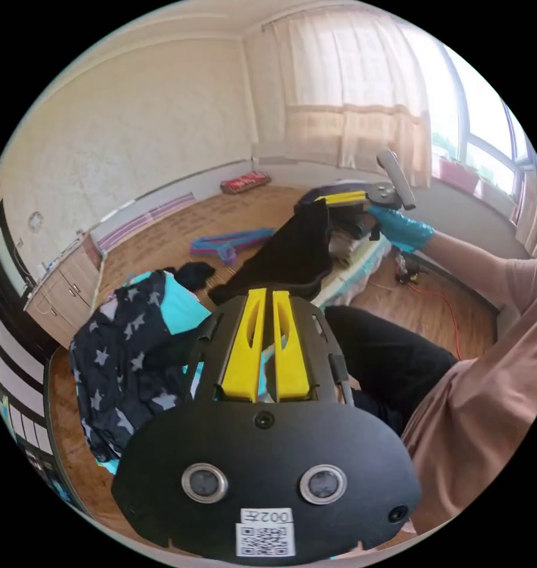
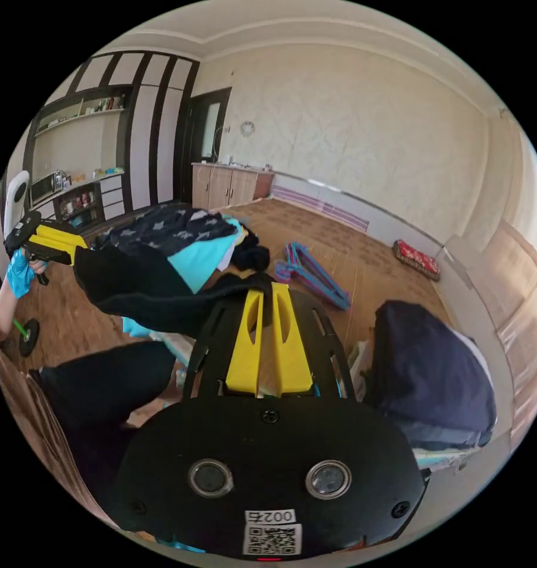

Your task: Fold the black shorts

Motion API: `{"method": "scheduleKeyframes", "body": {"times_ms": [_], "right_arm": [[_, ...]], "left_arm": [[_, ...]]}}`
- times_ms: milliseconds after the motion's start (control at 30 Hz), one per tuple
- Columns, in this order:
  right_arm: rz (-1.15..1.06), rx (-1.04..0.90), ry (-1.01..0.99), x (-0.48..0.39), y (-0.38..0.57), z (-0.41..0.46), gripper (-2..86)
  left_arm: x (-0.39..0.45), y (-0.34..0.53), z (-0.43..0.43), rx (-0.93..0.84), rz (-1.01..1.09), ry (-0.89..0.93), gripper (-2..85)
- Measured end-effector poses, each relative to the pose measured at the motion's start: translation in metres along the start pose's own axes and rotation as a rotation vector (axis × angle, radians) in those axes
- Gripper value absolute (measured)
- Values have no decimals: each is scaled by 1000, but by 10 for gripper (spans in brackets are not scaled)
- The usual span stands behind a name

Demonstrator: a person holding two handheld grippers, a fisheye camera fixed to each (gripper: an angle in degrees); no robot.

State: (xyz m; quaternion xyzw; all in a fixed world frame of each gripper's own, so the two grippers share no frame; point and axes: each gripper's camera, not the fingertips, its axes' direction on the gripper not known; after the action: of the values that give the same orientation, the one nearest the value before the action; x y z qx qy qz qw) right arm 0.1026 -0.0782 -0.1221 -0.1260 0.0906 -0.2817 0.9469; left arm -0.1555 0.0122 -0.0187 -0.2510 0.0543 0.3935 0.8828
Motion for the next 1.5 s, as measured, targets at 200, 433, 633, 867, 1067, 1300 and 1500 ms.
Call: {"method": "scheduleKeyframes", "body": {"times_ms": [200, 433, 633, 867, 1067, 1300, 1500], "right_arm": [[32, -169, -29, -14, 75, 29, -1], [111, -236, -22, -26, 114, 50, 12], [126, -234, -36, -34, 120, 55, 29], [88, -309, -48, -42, 122, 62, 46], [137, -303, -82, -43, 126, 55, 55], [79, -270, -179, -54, 106, 7, 101], [-183, -125, -385, -113, 63, -31, 155]], "left_arm": [[19, 32, 78, -166, -40, 140, 1], [19, 55, 116, -237, -100, 232, 37], [9, 64, 123, -248, -143, 272, 43], [12, 68, 131, -277, -142, 295, 45], [12, 81, 136, -273, -191, 331, 46], [20, 92, 126, -266, -190, 335, 44], [30, 87, 99, -179, -180, 339, 41]]}}
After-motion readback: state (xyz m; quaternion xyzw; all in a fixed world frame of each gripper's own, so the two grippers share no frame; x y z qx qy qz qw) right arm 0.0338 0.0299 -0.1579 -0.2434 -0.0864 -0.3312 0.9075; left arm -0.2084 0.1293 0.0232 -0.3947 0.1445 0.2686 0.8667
